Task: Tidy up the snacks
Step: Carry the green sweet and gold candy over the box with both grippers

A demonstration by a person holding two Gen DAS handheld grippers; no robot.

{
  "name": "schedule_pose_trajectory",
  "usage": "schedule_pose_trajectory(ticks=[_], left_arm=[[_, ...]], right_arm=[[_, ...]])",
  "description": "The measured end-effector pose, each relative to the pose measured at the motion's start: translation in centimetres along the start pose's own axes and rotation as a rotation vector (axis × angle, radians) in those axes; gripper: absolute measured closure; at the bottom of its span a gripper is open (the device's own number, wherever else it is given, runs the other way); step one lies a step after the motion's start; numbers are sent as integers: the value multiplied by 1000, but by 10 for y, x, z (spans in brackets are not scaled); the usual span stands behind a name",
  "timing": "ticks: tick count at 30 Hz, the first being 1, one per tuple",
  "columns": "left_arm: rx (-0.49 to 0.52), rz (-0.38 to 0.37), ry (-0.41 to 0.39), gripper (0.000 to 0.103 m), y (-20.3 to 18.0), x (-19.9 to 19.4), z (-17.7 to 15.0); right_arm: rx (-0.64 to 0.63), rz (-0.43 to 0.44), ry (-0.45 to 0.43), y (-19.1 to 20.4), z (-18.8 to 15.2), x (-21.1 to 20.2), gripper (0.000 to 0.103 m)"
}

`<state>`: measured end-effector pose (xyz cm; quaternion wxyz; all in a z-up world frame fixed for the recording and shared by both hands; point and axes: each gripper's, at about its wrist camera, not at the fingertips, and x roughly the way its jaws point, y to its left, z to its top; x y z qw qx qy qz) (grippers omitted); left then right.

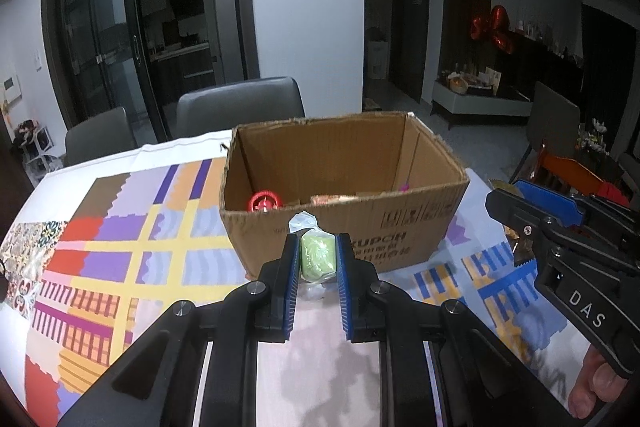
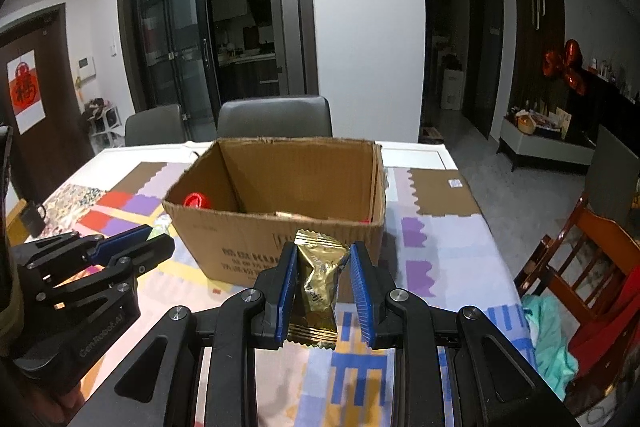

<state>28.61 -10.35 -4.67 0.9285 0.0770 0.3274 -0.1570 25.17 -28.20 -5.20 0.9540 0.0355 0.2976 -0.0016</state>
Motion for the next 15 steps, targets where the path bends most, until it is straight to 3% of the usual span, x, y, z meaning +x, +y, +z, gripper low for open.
schedule_pose_trajectory(ticks=[15], left_arm=[[3,0,-43,84,-1,-4,32]], right_arm=[[-12,4,-51,-5,32,-9,75]])
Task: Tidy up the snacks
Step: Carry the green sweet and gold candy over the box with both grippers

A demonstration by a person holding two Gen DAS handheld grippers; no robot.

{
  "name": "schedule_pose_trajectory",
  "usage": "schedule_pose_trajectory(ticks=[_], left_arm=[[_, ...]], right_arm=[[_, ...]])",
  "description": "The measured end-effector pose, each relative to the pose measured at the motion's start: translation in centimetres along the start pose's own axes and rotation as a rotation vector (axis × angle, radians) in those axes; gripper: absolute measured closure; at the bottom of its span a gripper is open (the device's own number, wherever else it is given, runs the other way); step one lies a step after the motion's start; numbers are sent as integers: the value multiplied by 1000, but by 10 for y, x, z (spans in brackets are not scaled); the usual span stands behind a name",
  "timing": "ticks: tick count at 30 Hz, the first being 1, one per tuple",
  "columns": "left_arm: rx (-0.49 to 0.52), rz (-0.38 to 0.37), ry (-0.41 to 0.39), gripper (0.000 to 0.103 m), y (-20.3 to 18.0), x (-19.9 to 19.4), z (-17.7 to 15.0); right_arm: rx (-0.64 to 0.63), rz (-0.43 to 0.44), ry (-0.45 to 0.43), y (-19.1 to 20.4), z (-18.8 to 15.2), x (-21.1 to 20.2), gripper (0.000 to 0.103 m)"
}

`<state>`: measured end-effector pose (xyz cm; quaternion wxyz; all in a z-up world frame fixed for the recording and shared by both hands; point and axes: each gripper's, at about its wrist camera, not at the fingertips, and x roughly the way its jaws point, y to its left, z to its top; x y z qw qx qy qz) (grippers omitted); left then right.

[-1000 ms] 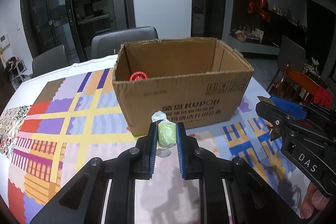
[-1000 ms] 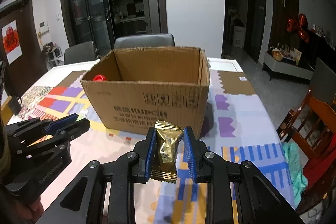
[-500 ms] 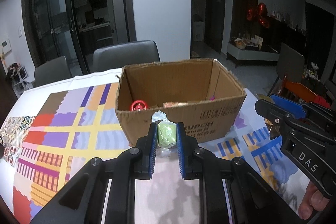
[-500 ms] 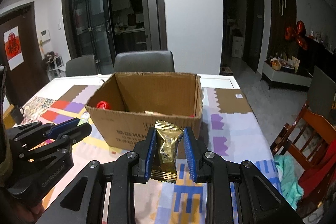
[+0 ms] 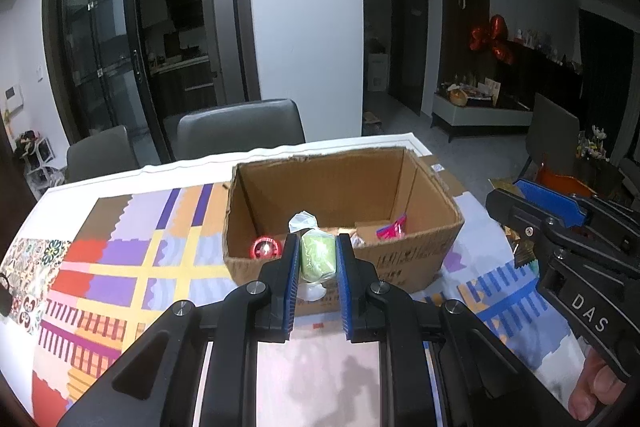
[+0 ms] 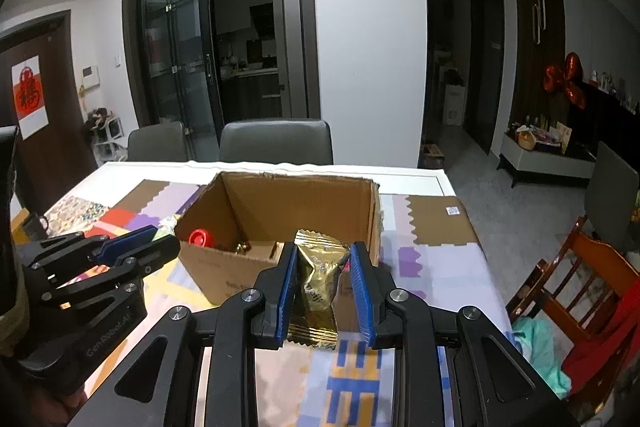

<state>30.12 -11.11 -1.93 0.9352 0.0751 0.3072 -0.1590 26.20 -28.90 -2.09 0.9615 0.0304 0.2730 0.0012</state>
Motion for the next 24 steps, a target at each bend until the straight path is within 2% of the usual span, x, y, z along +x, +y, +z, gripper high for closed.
schedule_pose_trajectory(ticks=[24], left_arm=[[-9,-4,-14,84,9,34,38]], right_arm=[[-10,-7,-21,-1,38,32,75]])
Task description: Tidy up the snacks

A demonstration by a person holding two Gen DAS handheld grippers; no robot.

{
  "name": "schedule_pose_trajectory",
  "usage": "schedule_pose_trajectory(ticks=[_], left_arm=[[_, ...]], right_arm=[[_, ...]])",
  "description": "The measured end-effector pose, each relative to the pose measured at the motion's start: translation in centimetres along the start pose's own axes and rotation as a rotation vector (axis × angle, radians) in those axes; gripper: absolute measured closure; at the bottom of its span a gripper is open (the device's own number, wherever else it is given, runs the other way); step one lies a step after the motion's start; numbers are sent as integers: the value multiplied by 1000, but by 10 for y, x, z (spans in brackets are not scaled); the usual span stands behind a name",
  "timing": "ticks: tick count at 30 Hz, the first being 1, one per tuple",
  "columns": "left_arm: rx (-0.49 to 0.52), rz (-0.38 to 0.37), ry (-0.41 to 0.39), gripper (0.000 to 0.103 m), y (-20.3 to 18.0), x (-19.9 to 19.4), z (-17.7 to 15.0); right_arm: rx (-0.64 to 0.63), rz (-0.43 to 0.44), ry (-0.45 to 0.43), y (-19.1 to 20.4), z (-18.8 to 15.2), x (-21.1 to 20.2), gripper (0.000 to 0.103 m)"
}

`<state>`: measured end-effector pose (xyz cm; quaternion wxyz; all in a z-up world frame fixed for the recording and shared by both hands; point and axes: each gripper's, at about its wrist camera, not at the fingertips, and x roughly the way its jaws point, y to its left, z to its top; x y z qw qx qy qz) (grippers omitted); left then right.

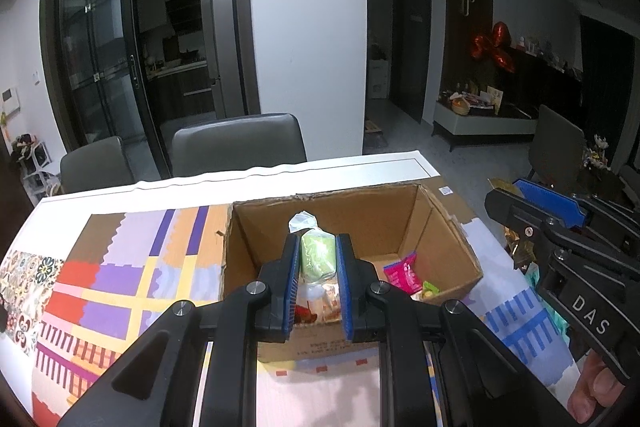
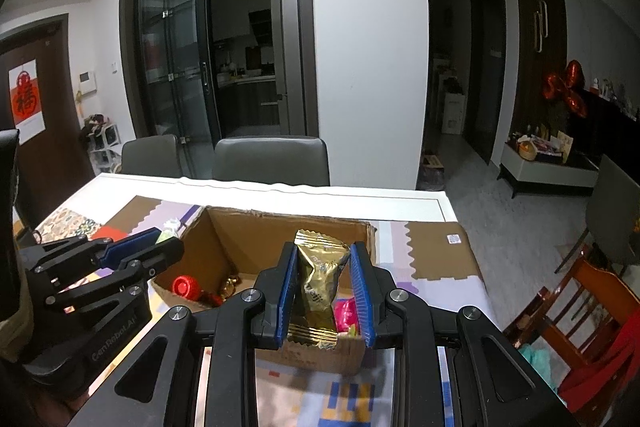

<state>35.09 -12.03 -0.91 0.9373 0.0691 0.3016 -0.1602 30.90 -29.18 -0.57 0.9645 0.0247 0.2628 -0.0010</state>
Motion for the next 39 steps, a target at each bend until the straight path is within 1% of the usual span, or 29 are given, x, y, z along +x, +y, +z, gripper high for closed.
schedule_pose_trajectory(ticks=[9,21,28,32,33,34,35,36,37,39], left_arm=[[-11,0,10,84,3,22,9],[-21,2,30,84,9,52,14],[-17,11,35,84,9,61,14],[-12,31,34,84,10,65,13],[-13,34,34,83,10,65,12],[-17,34,35,78,11,66,12],[-20,39,35,70,11,67,11],[-21,52,33,66,12,66,11],[-24,57,31,59,13,66,11],[-29,60,24,57,15,64,10]], right_arm=[[-7,3,12,-2,11,21,75],[-6,8,45,-5,14,58,75],[-17,12,53,-3,15,73,75],[-17,7,55,-3,15,76,74],[-17,5,52,-2,15,76,74],[-20,-2,52,-2,15,77,73],[-20,-7,54,-3,15,78,70],[-18,-7,56,-3,14,79,68],[-11,-10,58,-5,14,80,66],[-4,-15,62,-6,13,81,61]])
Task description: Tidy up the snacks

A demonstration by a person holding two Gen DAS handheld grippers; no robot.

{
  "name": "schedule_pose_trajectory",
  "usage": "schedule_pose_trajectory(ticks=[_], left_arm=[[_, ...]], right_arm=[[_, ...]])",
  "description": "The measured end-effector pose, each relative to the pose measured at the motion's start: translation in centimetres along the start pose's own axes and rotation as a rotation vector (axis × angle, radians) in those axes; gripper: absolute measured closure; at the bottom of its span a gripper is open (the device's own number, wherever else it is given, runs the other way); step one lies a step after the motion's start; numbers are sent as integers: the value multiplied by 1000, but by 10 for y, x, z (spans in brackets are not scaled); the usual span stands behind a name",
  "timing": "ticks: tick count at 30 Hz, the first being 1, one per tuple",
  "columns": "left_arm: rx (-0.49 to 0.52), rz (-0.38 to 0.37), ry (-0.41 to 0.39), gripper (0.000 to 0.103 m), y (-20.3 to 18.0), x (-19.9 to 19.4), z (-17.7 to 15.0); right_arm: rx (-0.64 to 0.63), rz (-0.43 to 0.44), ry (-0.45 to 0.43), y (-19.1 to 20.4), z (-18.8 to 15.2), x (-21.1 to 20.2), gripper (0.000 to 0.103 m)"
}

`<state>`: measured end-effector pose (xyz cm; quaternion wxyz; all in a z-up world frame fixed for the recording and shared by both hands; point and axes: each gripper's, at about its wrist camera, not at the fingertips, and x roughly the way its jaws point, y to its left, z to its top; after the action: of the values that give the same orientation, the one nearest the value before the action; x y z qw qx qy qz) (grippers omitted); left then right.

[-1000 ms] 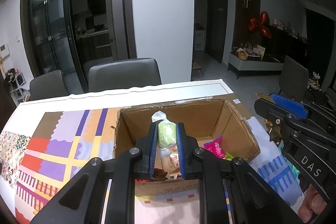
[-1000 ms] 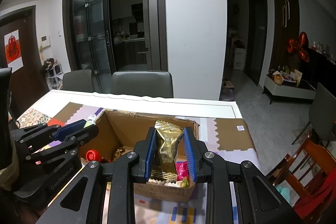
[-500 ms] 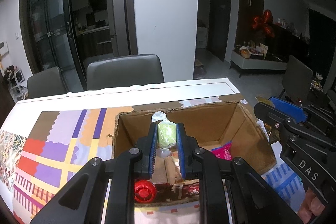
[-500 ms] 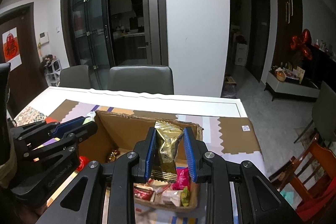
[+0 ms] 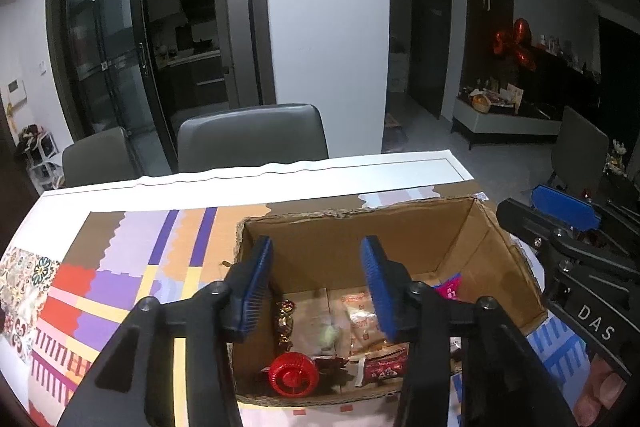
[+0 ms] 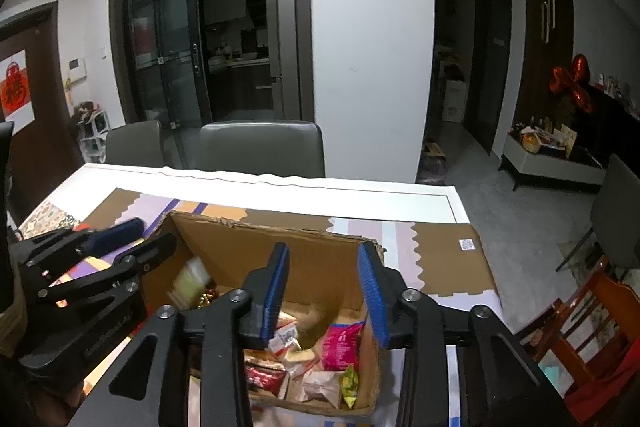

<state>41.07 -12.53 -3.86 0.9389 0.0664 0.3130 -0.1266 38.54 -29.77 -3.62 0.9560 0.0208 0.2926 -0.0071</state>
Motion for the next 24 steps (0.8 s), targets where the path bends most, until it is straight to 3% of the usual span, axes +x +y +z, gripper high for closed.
schedule_pose_trajectory(ticks=[6,8,15,20,24], left_arm=[[6,42,-1,50,3,-2,-2],[2,54,-6,38,5,-4,-3],[-23,76,-7,33,13,-12,-5],[-51,88,-22,18,20,-25,-7],[-60,95,-30,15,23,-36,-9]], right_arm=[[15,-17,-11,-2,-1,-3,42],[17,-17,-13,-3,-1,-4,38],[19,-41,-21,-1,1,-10,28],[28,-54,-27,1,2,-19,25],[34,-65,-36,3,1,-30,23]])
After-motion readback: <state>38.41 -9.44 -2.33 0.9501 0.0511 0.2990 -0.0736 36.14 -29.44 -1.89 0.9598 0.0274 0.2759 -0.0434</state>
